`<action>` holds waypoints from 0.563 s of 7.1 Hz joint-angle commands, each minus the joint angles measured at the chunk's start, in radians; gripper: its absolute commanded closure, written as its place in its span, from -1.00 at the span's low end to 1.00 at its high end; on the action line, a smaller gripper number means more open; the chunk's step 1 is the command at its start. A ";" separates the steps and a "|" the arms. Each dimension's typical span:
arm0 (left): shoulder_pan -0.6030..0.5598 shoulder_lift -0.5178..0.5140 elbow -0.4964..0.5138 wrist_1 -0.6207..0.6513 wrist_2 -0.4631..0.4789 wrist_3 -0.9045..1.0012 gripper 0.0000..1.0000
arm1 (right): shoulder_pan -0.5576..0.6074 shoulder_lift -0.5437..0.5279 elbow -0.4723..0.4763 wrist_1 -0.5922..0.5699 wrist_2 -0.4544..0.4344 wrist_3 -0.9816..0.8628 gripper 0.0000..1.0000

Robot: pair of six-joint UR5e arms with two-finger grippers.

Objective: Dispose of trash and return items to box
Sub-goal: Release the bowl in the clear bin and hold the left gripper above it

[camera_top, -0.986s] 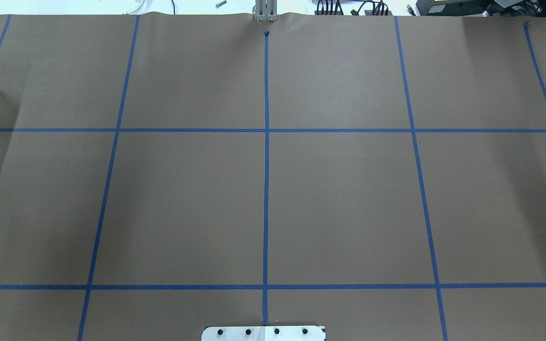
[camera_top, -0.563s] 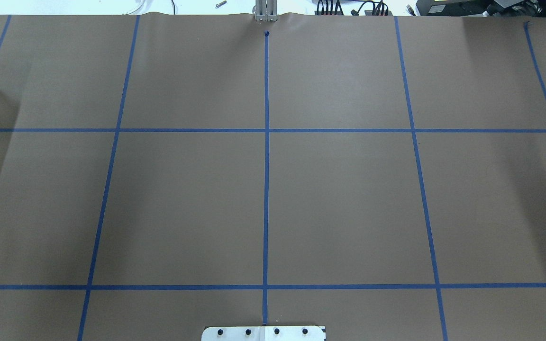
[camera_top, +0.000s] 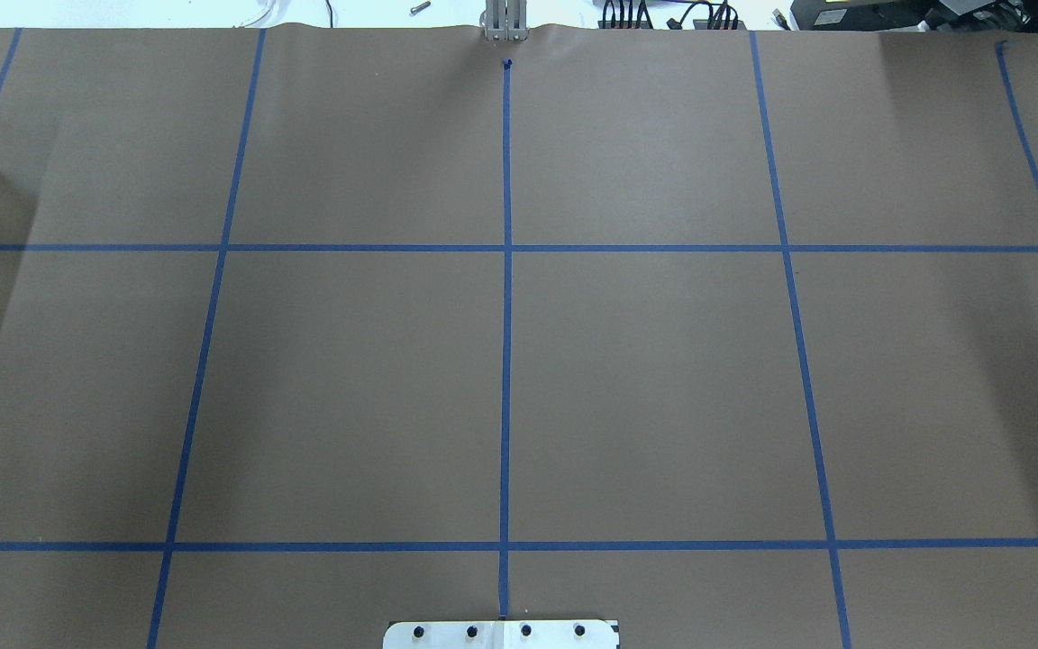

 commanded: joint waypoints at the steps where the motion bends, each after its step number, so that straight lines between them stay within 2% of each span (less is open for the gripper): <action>1: 0.001 -0.010 0.000 -0.001 -0.003 0.000 -0.96 | -0.001 0.000 -0.001 0.000 0.000 -0.003 -1.00; 4: 0.006 -0.008 0.024 -0.037 -0.003 0.003 -0.96 | -0.005 0.006 -0.004 0.000 0.000 -0.003 -1.00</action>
